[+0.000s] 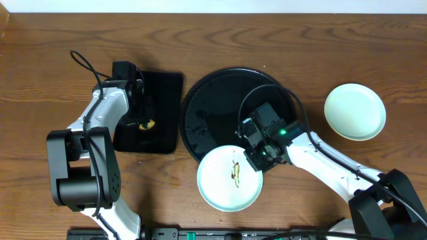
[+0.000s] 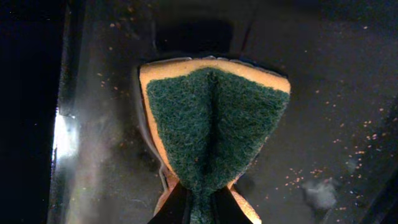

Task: Clean dirty plates on tray and stack at the side
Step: 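Release the stacked plate and move the right gripper toward the round tray, then grip the rim of the sauce-smeared plate with the right gripper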

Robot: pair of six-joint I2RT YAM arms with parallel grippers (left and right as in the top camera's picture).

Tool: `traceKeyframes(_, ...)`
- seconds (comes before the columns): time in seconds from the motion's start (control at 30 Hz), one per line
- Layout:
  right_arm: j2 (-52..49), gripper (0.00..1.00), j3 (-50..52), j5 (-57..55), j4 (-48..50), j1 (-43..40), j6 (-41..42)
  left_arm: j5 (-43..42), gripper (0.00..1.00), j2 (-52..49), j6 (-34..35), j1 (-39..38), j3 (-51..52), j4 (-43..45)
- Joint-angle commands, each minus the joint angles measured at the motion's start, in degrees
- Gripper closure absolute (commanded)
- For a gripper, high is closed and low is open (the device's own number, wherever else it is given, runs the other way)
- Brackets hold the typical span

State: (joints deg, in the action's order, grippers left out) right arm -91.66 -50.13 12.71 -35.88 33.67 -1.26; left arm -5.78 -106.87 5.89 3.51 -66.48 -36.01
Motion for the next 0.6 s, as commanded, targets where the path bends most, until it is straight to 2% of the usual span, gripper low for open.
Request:
traceKeyframes(0.0, -0.2, 0.99, -0.9, -3.1, 2.4, -0.9, 3.3, 0.9, 0.92, -0.3, -0.7, -0.1, 0.7, -0.6)
traceKeyframes(0.23, -0.2, 0.99, -1.9, -11.1, 9.4, -4.4, 9.8, 0.9, 0.92, -0.3, -0.7, -0.1, 0.7, -0.6)
traceKeyframes(0.43, -0.2, 0.99, -1.9, -12.9, 14.6, -5.2, 6.6, 0.9, 0.92, -0.3, -0.7, -0.1, 0.7, -0.6)
traceKeyframes(0.47, -0.2, 0.97, -1.9, -12.9, 15.4, -5.2, 5.8, 0.9, 0.92, -0.3, -0.7, -0.1, 0.7, -0.6)
traceKeyframes(0.5, -0.2, 0.9, -1.9, -12.9, 16.3, -5.2, 5.4, 0.9, 0.92, -0.3, -0.7, -0.1, 0.7, -0.6)
traceKeyframes(0.57, -0.2, 0.69, -1.9, -14.6, 17.5, -5.2, 5.5, 0.9, 0.92, -0.3, -0.7, -0.1, 0.7, -0.6)
